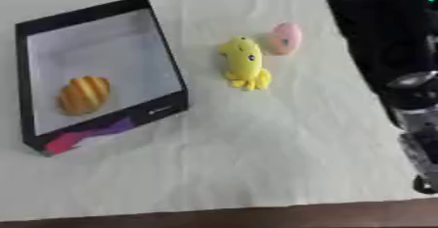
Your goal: Pick up objects on the table and place them in the box.
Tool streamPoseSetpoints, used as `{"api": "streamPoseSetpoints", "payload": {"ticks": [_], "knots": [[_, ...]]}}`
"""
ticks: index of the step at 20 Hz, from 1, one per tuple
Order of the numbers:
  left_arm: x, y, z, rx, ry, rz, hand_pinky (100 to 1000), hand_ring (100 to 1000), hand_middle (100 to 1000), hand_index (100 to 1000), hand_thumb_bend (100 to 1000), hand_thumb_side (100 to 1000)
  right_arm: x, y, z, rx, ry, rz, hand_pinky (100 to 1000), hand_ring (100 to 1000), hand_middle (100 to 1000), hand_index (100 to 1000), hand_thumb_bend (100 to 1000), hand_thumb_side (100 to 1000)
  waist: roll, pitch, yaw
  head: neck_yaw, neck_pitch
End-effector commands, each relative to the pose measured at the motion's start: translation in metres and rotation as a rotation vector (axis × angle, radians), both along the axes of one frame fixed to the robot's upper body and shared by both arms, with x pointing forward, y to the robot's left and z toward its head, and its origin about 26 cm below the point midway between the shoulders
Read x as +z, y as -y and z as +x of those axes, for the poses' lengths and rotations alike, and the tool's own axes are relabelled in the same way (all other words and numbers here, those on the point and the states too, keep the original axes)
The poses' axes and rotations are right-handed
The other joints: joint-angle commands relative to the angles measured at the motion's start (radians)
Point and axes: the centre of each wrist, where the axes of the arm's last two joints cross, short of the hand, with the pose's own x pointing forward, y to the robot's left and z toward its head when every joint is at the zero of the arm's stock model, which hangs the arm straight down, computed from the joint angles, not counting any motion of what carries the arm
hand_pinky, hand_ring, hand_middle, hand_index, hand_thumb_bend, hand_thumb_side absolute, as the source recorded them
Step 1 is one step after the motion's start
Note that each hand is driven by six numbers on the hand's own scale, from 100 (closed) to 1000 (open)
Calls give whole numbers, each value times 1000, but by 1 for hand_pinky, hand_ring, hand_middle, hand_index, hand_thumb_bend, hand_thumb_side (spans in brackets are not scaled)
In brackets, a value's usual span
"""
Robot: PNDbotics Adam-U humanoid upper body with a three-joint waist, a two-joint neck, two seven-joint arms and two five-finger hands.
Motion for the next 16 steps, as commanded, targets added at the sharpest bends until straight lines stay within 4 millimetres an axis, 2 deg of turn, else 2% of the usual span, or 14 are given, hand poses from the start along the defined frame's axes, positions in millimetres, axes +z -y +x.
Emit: {"api": "streamPoseSetpoints", "payload": {"ticks": [1,3,6,10,16], "knots": [[13,-6,-2,19,28,43,779,851,872,863,434,639,11,36,-26,-92,33,-70,833,827,778,865,597,489,-6,-31,-4,15,7],[14,-6,-2,17,29,45,779,851,872,863,434,639,3,47,-39,-110,7,-127,834,827,779,866,603,491,-4,-27,-6,20,7],[14,-4,-1,4,34,39,779,851,872,863,434,640,-13,51,-55,-87,-57,-214,833,827,780,865,603,495,1,-23,-8,26,7],[14,-2,0,-4,27,42,778,851,872,863,434,642,-29,56,-55,-95,-106,-305,835,830,784,865,602,500,7,-20,-8,18,6],[11,-2,0,-2,20,31,778,850,875,863,435,646,-55,62,-49,-166,-216,-344,834,831,785,865,603,496,9,-13,-1,16,-2]]}}
